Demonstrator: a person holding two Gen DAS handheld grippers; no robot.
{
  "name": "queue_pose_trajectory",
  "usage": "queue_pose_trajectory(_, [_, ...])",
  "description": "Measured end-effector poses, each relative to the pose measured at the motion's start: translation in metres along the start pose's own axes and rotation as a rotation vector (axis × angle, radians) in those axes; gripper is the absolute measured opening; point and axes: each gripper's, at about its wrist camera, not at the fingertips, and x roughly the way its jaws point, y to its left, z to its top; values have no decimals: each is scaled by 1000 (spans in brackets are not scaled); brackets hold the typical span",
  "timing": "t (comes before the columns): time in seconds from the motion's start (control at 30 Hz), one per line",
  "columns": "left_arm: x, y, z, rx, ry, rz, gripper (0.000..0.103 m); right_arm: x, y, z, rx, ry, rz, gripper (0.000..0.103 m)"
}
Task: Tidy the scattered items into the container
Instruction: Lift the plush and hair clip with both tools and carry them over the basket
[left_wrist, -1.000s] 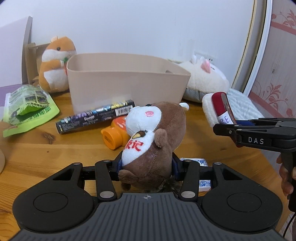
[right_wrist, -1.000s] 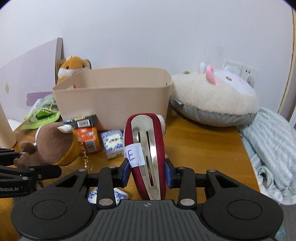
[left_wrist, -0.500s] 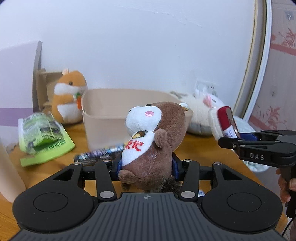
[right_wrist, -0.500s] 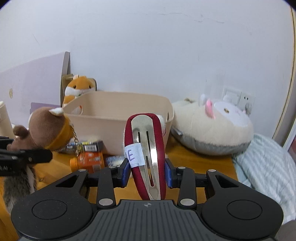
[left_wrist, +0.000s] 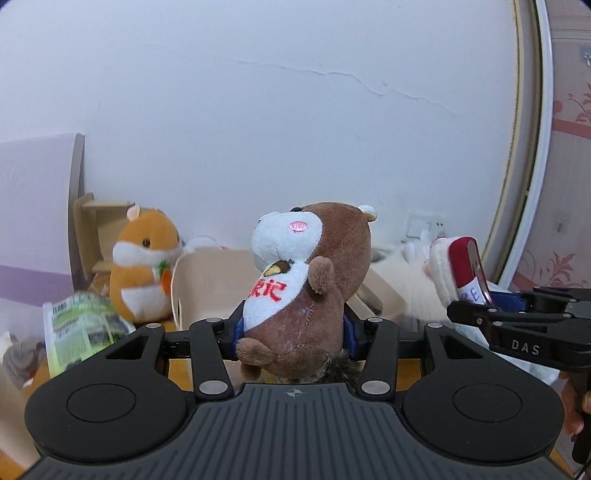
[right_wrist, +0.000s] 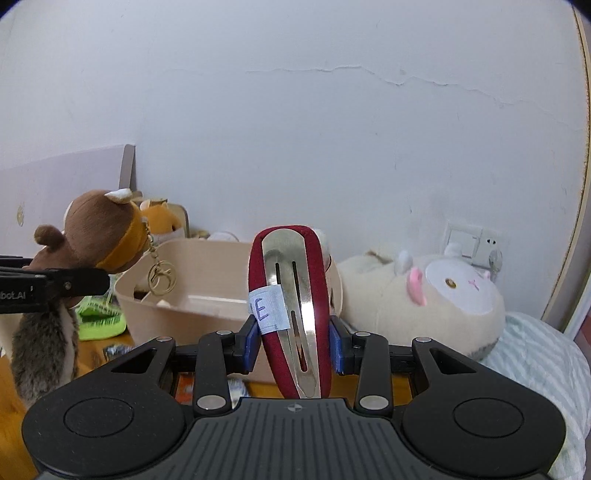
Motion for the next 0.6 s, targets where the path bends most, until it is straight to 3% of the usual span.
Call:
queue_pose_trajectory(0.3, [47, 6, 41, -2, -10, 53, 49, 41, -6, 39, 20, -14, 3, 35])
queue_pose_trajectory(0.6, [107, 19, 54, 14, 64, 116, 49, 98, -10, 62, 26, 40, -1, 35])
